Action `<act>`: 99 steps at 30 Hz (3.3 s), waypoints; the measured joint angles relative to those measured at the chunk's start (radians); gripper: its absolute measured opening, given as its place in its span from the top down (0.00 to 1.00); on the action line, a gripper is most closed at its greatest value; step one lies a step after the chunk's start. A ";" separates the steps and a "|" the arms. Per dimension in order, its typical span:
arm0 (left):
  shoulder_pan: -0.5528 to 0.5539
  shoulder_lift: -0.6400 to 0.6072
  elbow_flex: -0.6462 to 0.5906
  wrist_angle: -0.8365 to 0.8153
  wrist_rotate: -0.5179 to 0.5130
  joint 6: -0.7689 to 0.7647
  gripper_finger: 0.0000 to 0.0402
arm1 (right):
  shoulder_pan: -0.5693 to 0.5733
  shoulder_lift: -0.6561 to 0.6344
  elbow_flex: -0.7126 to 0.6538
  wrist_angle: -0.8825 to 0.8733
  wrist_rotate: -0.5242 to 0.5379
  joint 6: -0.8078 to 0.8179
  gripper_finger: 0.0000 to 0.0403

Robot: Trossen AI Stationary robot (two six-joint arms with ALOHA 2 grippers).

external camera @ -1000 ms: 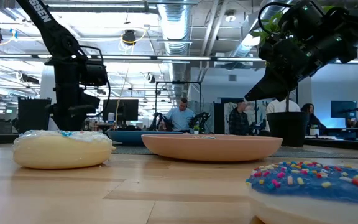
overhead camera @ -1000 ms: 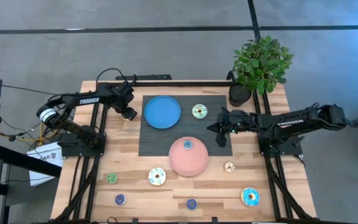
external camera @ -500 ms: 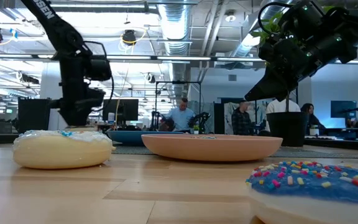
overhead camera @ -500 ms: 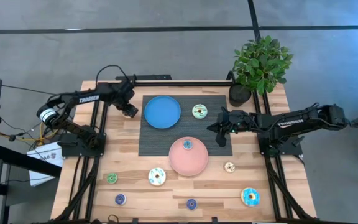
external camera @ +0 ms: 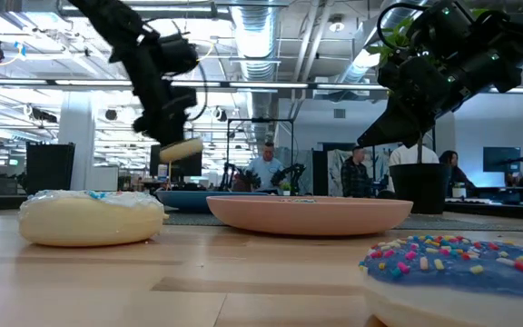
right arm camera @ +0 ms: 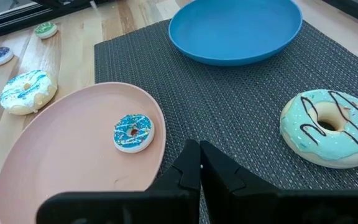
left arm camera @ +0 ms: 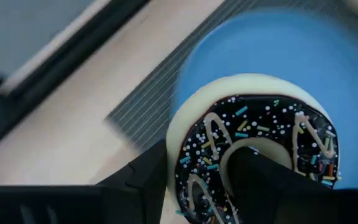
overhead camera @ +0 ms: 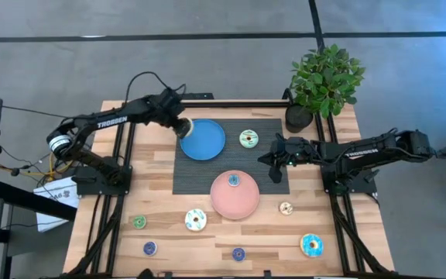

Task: Pick & Place donuts
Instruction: Put the large black donut on the blue plate, then put the small white donut on the pink plate

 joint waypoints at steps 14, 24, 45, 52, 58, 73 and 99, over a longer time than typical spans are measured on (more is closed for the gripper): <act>-0.158 0.395 0.269 -0.022 0.059 -0.008 0.63 | -0.002 0.000 0.000 0.033 0.001 -0.009 1.00; -0.236 0.453 0.278 -0.028 0.016 -0.027 0.63 | -0.002 0.000 0.000 0.030 0.001 -0.008 1.00; -0.258 0.453 0.278 -0.027 -0.018 -0.010 0.60 | -0.002 0.000 0.000 0.030 0.000 -0.008 1.00; -0.258 0.453 0.278 -0.022 -0.021 -0.009 0.47 | -0.002 0.000 0.000 0.030 0.000 -0.008 1.00; -0.258 0.452 0.278 -0.025 -0.021 0.009 0.40 | -0.002 0.000 0.000 0.030 0.000 -0.008 1.00; -0.246 0.362 0.280 -0.053 -0.024 0.017 0.38 | -0.001 0.000 0.000 0.026 0.000 -0.008 1.00; -0.364 -0.470 -0.411 0.343 0.017 -0.135 0.83 | 0.000 0.000 0.001 -0.038 0.000 0.003 1.00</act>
